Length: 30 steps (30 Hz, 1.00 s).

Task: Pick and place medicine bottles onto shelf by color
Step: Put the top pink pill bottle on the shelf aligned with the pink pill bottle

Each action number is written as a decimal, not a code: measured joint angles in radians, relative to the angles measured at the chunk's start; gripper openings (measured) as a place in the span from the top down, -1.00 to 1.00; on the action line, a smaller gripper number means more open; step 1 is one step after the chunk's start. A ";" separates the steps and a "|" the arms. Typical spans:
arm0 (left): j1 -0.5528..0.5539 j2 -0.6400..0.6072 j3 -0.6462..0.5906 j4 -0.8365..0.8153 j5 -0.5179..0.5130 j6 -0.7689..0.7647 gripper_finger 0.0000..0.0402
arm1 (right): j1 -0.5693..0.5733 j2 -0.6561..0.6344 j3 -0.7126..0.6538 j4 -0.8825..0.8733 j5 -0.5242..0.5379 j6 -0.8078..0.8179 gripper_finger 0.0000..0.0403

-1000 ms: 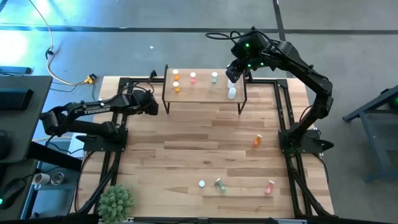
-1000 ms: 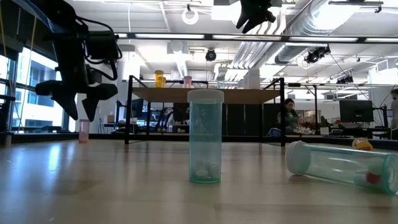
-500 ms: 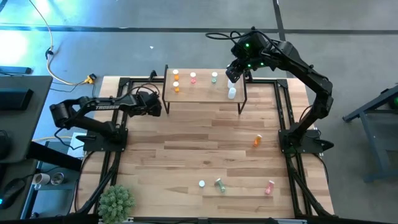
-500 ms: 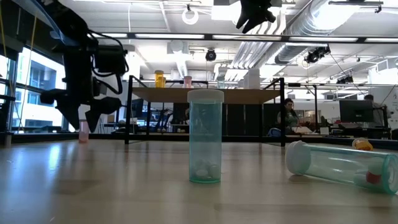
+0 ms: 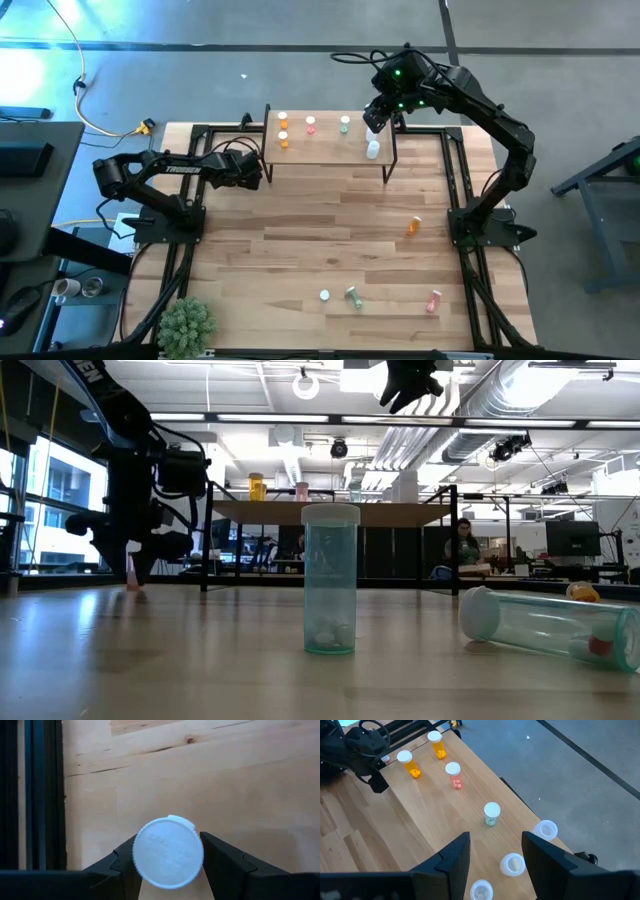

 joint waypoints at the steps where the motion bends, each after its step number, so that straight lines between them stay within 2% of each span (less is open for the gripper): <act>1: 0.000 0.001 0.000 0.008 0.000 0.004 0.17 | 0.000 0.000 0.000 0.000 0.000 -0.001 0.16; 5: 0.000 0.001 0.000 0.049 -0.001 0.040 0.24 | 0.000 0.000 0.000 0.000 0.000 -0.025 0.16; 21: 0.000 -0.001 0.001 0.044 0.023 0.064 0.51 | 0.000 0.000 0.000 0.000 0.000 -0.026 0.16; 27: 0.000 -0.021 0.003 0.039 0.119 0.105 0.50 | 0.000 0.000 0.000 0.000 0.000 -0.033 0.16; 30: -0.001 -0.059 0.001 0.023 0.215 0.151 0.51 | 0.000 0.000 0.000 0.000 0.000 -0.033 0.16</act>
